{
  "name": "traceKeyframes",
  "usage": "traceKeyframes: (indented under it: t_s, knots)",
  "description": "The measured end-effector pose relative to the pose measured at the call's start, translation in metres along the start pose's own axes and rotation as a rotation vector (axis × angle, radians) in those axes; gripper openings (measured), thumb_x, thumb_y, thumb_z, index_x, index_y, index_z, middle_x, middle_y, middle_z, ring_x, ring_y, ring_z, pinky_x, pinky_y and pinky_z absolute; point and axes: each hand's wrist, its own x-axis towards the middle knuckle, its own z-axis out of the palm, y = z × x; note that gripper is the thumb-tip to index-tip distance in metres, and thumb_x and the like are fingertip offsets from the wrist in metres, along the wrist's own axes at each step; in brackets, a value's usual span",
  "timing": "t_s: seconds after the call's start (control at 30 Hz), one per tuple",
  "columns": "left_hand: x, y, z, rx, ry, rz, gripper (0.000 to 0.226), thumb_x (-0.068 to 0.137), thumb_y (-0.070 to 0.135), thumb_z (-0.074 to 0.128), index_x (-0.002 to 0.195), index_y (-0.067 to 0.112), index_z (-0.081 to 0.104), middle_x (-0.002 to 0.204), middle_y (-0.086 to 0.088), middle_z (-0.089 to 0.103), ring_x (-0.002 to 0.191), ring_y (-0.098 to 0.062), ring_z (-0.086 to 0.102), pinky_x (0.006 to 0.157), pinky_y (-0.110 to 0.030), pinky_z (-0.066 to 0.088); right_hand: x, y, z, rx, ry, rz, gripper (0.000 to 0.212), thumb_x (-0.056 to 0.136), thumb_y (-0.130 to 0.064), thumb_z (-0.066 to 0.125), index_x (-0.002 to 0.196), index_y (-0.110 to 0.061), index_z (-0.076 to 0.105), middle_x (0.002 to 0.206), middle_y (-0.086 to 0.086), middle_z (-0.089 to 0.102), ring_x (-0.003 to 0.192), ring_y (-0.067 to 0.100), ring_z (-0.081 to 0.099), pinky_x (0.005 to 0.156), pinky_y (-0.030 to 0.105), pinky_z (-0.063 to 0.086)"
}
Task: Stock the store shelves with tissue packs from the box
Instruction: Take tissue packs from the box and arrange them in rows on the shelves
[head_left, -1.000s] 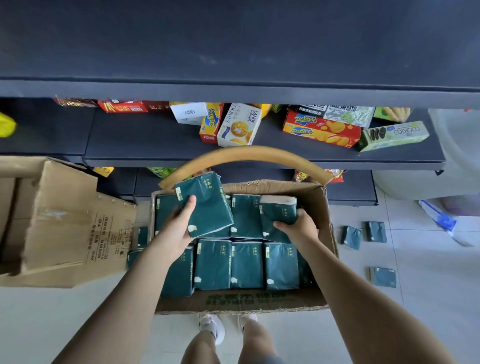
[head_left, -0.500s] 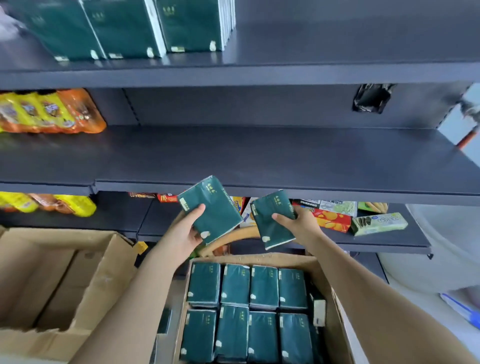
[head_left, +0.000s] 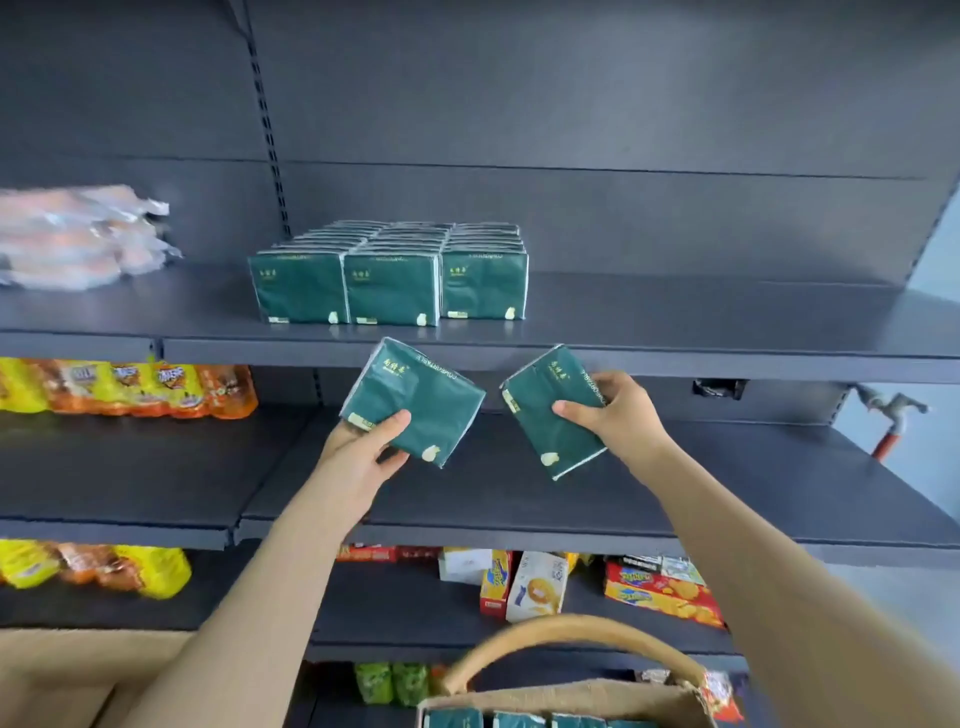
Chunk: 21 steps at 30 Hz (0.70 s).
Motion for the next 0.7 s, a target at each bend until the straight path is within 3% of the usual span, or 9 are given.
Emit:
traceKeyframes:
  t_s: [0.13,0.27,0.37,0.5,0.7]
  knots:
    - [0.025,0.036,-0.005,0.035,-0.028,0.070,0.025,0.088,0.005,0.061,0.104,0.023,0.063,0.112,0.006,0.068,0.112,-0.016,0.060,0.107,-0.039,0.035,0.020,-0.045,0.013,-0.015,0.059,-0.081,0.050,0.070,-0.026,0.083,0.107,-0.014,0.052,0.107,-0.001,0.064,0.094,0.017,0.065,0.084,0.035,0.054]
    - [0.047,0.060,-0.010,0.002,-0.082,0.135,0.031,0.089,0.001,0.059,0.111,0.022,0.061,0.114,0.004,0.068,0.113,-0.019,0.060,0.099,-0.035,0.043,0.047,-0.082,0.021,-0.172,0.084,-0.174,0.044,0.071,-0.025,0.083,0.101,-0.015,0.053,0.102,-0.002,0.065,0.093,0.019,0.064,0.084,0.037,0.053]
    - [0.062,0.070,-0.015,-0.050,-0.087,0.181,0.028,0.090,0.000,0.058,0.108,0.021,0.059,0.112,0.002,0.068,0.110,-0.020,0.062,0.093,-0.035,0.048,0.073,-0.105,0.026,-0.328,0.109,-0.214,0.048,0.070,-0.025,0.083,0.109,-0.014,0.057,0.103,-0.001,0.064,0.094,0.019,0.061,0.082,0.032,0.050]
    - [0.081,0.075,-0.021,-0.083,-0.042,0.196,0.037,0.088,0.005,0.062,0.123,0.014,0.052,0.121,-0.004,0.064,0.114,-0.022,0.061,0.089,-0.036,0.050,0.102,-0.123,0.042,-0.585,0.068,-0.317,0.054,0.070,-0.028,0.082,0.118,-0.014,0.059,0.111,0.001,0.064,0.111,0.023,0.050,0.090,0.032,0.044]
    - [0.096,0.078,-0.021,-0.090,-0.094,0.215,0.031,0.090,0.008,0.059,0.119,0.020,0.055,0.121,-0.001,0.065,0.110,-0.019,0.063,0.086,-0.035,0.055,0.132,-0.122,0.066,-0.933,0.100,-0.460,0.058,0.076,-0.041,0.074,0.130,-0.029,0.055,0.134,-0.004,0.047,0.127,0.022,0.032,0.103,0.035,0.026]
